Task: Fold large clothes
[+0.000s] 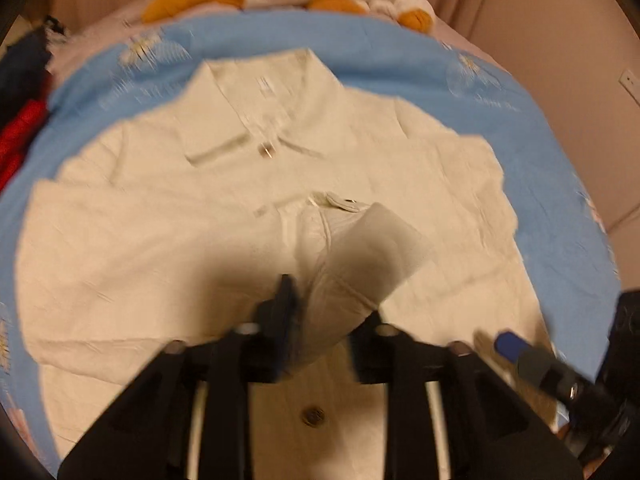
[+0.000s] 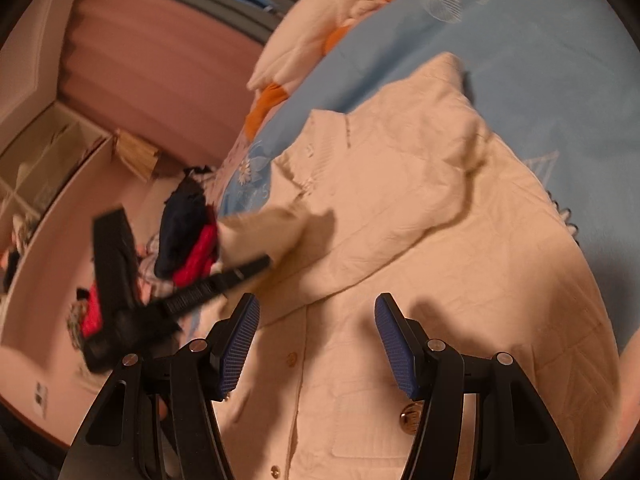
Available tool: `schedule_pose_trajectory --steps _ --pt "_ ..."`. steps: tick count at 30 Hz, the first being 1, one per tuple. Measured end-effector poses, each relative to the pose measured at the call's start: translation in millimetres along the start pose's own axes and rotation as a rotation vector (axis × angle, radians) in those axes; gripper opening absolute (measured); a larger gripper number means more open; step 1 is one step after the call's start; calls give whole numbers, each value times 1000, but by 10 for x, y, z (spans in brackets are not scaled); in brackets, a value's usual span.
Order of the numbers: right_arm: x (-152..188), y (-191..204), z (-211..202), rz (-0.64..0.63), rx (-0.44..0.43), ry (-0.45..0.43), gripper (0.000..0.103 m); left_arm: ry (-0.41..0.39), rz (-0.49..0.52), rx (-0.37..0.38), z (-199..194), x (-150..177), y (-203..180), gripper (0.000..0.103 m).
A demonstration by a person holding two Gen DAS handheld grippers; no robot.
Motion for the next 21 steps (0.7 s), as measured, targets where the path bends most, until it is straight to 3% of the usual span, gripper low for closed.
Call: schedule_pose_trajectory --steps 1,2,3,6,10,15,21 --pt "-7 -25 -5 15 -3 -2 65 -2 -6 25 -31 15 -2 62" --pt "-14 -45 -11 35 -4 -7 68 -10 -6 44 -76 23 -1 86" --pt "-23 -55 -14 49 -9 -13 70 -29 2 60 -153 27 -3 90" --pt "-29 -36 1 67 -26 -7 70 -96 13 71 -398 34 44 90" --pt "-14 72 101 61 -36 30 70 -138 -76 106 -656 99 355 90" --pt "-4 220 389 8 13 95 70 -152 -263 47 -876 370 1140 91" --pt "-7 218 727 -52 117 144 70 -145 -404 -29 -1005 856 1920 91"
Point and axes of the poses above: each gripper's, at about its wrist camera, not at the fingertips, and z roughly the way its jaws point, y to its left, x to its underside, the point moved 4 cm from there along z, roughly the way its jaws point, and after that the axes turned 6 degrees about -x, right-handed, at the moved point
